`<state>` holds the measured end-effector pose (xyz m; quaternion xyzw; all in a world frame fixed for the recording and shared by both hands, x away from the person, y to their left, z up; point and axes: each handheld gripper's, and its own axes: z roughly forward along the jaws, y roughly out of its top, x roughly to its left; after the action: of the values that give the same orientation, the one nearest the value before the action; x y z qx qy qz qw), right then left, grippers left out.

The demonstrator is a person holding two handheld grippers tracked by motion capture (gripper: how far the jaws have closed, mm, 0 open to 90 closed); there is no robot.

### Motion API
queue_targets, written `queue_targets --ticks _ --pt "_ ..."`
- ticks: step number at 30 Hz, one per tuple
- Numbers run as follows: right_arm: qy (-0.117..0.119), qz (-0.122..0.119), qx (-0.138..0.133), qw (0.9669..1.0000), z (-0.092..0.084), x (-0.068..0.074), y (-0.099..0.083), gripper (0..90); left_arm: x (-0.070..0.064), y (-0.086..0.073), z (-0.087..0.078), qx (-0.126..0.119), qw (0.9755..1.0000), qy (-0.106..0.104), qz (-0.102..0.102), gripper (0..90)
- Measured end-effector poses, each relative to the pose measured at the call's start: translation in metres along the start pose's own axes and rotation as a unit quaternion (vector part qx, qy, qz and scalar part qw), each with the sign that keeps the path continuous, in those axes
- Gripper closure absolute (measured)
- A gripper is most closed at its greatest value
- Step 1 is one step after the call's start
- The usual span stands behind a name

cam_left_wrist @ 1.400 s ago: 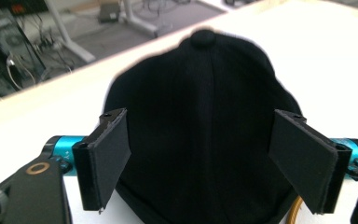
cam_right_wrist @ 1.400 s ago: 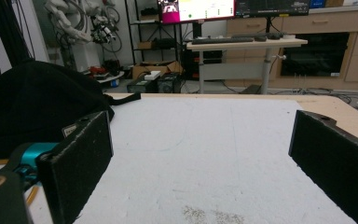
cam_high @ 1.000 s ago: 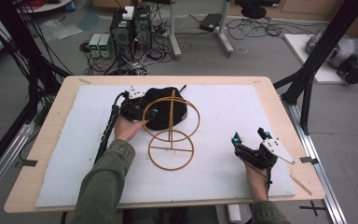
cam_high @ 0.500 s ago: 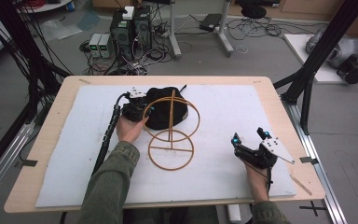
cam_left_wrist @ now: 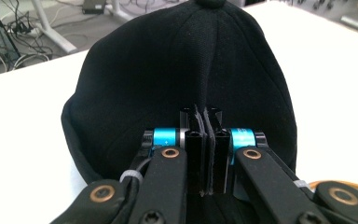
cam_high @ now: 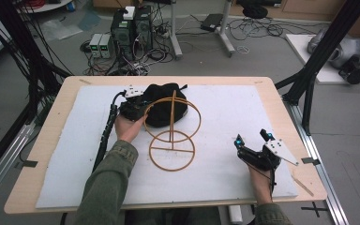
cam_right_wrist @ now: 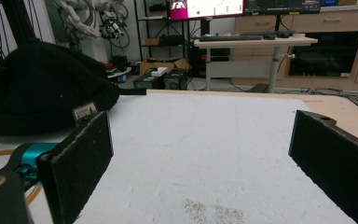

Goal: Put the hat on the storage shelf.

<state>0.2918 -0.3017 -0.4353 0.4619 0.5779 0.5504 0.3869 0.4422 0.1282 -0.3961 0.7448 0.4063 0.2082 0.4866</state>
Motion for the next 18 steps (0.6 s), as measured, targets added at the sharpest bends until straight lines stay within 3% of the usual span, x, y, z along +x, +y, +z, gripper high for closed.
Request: queue_targets --ticks 4,11,18 --pt "0.0 0.0 0.003 1.0 0.0 0.0 -0.001 5.3 0.002 0.005 -0.01 -0.017 0.9998 0.007 0.008 88.3" --pt "0.0 -0.001 0.003 1.0 0.0 0.0 -0.001 5.3 0.012 0.015 -0.03 -0.057 0.9983 0.004 -0.009 88.3" --pt "0.004 -0.009 0.005 0.9999 0.001 0.001 -0.001 5.3 0.014 0.022 -0.045 -0.101 0.9947 -0.005 -0.018 88.2"
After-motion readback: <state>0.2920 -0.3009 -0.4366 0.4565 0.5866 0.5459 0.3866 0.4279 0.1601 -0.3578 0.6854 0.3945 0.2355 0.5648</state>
